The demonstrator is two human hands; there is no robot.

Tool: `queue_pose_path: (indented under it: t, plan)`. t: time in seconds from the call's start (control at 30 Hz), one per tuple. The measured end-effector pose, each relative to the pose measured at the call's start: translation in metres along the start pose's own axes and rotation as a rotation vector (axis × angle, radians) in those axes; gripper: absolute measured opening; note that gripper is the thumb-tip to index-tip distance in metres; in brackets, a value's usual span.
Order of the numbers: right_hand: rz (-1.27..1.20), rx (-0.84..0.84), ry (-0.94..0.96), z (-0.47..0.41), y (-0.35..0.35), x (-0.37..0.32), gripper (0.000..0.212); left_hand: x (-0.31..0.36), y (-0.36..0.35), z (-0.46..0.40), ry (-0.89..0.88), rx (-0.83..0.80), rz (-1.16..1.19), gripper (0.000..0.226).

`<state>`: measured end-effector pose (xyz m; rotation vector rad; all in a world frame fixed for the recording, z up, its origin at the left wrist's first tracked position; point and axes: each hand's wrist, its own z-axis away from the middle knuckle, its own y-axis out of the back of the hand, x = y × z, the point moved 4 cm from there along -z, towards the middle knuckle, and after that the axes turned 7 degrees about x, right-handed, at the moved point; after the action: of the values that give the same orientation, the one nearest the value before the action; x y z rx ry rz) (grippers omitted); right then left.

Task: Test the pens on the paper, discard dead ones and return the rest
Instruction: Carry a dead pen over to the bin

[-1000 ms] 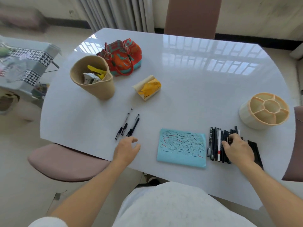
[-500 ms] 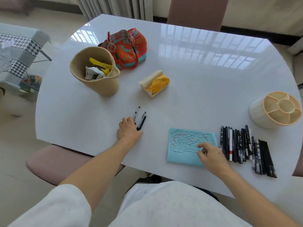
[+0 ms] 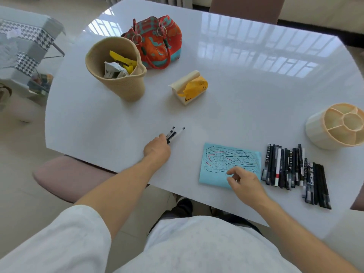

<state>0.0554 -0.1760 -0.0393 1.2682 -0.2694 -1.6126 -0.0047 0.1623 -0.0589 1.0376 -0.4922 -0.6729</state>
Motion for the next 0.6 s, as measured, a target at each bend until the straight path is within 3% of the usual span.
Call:
queue_pose_path:
  t: [0.27,0.33,0.6]
  plan:
    - [0.061,-0.164,0.172,0.004,0.014,0.015,0.008,-0.017,-0.040,0.133,0.131,-0.061,0.327,0.017]
    - [0.079,-0.196,0.209,0.007,0.012,0.013,0.010,-0.027,-0.054,0.174,0.201,-0.058,0.440,0.017]
    - [0.249,-0.413,0.476,0.037,-0.042,-0.034,0.007,-0.119,-0.123,0.342,0.588,-0.094,0.534,0.021]
